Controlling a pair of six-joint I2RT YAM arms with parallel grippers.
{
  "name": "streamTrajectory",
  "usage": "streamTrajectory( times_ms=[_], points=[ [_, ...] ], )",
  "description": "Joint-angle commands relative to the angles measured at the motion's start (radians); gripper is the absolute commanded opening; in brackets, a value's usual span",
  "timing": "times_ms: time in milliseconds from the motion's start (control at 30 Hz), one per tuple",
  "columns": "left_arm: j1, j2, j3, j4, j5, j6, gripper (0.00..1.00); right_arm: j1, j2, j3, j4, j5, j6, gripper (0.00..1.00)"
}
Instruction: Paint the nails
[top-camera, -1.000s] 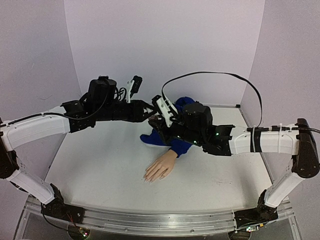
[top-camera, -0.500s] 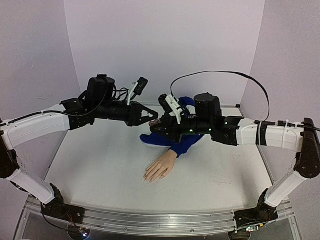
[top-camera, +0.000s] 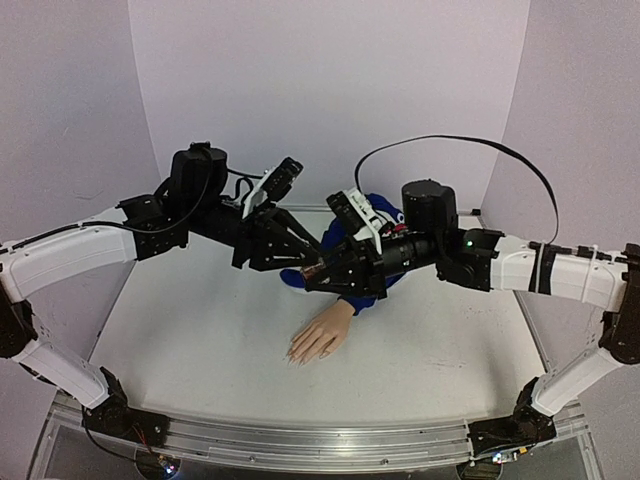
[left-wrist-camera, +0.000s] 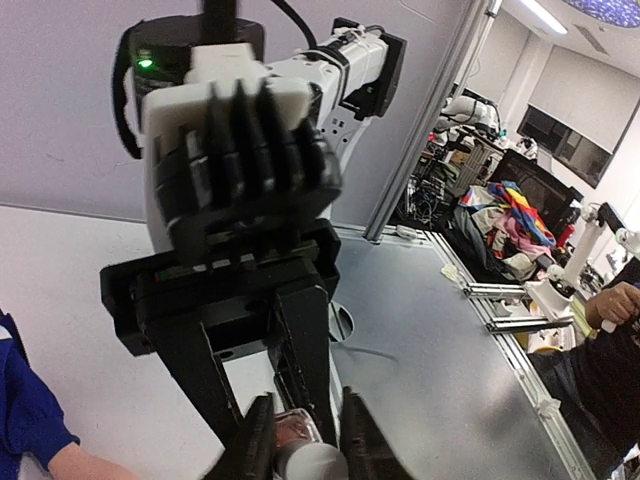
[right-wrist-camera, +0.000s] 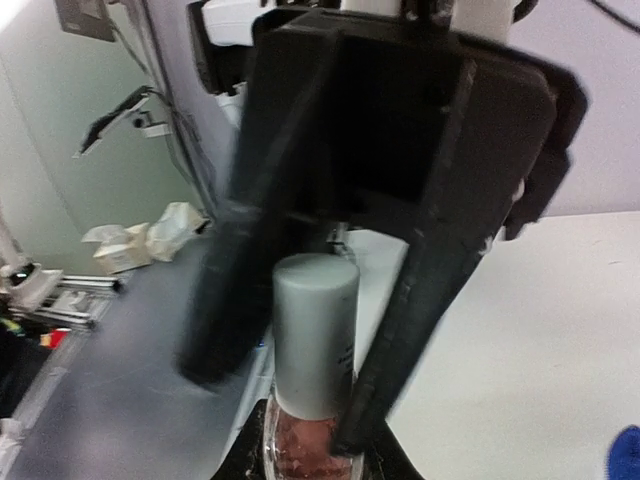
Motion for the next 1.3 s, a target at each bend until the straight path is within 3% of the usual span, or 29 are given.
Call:
streamTrajectory(
  times_ms=[0, 67, 167, 400, 700, 833, 1033, 1167, 1267],
  points=[
    [-0.021, -0.033, 0.015, 0.005, -0.196, -0.123, 0.41, -0.007, -0.076, -0.046, 0.074, 0.327, -0.169, 0.0],
    [-0.013, -0.06, -0.007, 0.004, -0.325, -0.154, 0.56, -0.007, -0.08, -0.052, 0.073, 0.437, -0.171, 0.0],
    [-0.008, -0.099, -0.031, 0.004, -0.432, -0.186, 0.7, -0.007, -0.082, -0.077, 0.103, 0.595, -0.166, 0.0],
    [-0.006, -0.084, -0.025, -0.03, -0.744, -0.423, 0.77, 0.038, -0.059, -0.125, 0.218, 0.919, -0.142, 0.0],
    [-0.008, 0.007, 0.039, -0.035, -0.801, -0.491, 0.6, 0.112, 0.001, -0.076, 0.221, 1.124, -0.168, 0.0],
    [-0.016, 0.023, 0.049, -0.035, -0.806, -0.487, 0.55, 0.134, 0.02, -0.061, 0.216, 1.153, -0.186, 0.0],
    [-0.031, 0.031, 0.05, -0.036, -0.869, -0.481, 0.37, 0.154, 0.053, -0.033, 0.207, 1.178, -0.198, 0.0],
    [-0.04, 0.039, 0.05, -0.038, -0.872, -0.47, 0.32, 0.158, 0.078, -0.009, 0.205, 1.193, -0.191, 0.0],
    [-0.045, 0.043, 0.05, -0.04, -0.875, -0.459, 0.2, 0.158, 0.091, 0.005, 0.202, 1.186, -0.183, 0.0]
  ],
)
